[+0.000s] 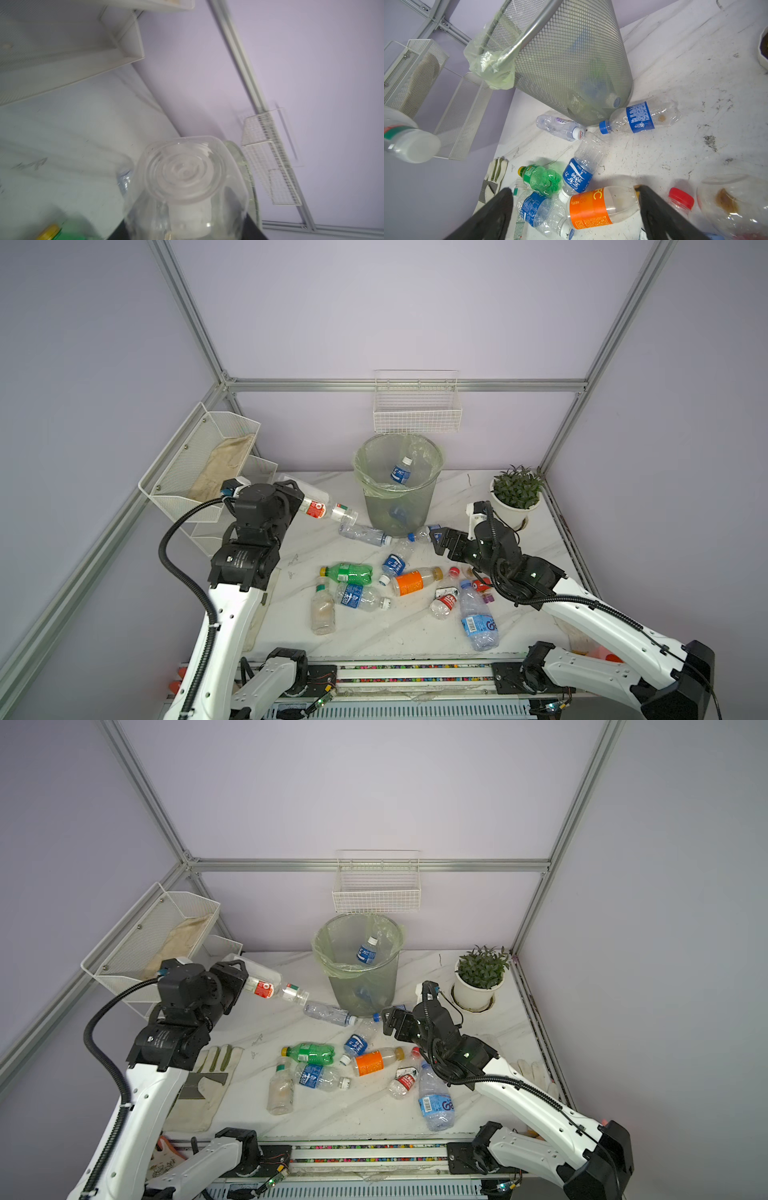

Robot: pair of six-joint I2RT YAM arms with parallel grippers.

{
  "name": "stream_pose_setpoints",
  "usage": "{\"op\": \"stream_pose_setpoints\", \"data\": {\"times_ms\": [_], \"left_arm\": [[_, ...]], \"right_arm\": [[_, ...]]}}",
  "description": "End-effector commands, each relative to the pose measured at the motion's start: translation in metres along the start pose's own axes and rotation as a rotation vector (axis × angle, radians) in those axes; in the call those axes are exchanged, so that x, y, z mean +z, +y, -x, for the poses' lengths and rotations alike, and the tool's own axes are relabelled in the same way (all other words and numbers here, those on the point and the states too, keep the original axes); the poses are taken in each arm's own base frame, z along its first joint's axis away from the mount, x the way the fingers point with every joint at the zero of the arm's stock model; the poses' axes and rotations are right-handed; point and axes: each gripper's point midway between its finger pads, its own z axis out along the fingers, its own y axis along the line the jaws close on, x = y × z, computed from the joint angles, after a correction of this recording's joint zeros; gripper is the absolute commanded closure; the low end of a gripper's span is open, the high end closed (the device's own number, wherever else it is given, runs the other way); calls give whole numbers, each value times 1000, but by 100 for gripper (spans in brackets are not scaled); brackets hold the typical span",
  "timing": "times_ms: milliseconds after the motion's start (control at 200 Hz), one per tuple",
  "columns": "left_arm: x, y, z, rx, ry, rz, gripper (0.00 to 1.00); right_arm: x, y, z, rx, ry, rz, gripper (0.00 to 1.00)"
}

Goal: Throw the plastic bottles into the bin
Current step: 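Lift the red-and-white labelled bottle with the left gripper over the wastebasket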

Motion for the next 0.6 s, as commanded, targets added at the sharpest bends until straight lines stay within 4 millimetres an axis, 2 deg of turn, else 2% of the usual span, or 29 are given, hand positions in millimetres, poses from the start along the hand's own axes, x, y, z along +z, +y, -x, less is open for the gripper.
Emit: {"op": "stream_pose_setpoints", "data": {"times_ms": [0, 105, 290, 595], "left_arm": [[-37, -79, 23, 218, -130, -418, 100], [-48, -95, 20, 278, -106, -495, 100], [-54, -116, 9, 297, -34, -600, 100], [-97, -146, 17, 389, -101, -784, 100]], "right_arm": [[-10, 9, 14, 23, -31, 24, 4], [-13, 8, 15, 26, -38, 26, 4], [-16, 6, 12, 36, -37, 26, 5], [-18, 1, 8, 52, -36, 25, 5]]}}
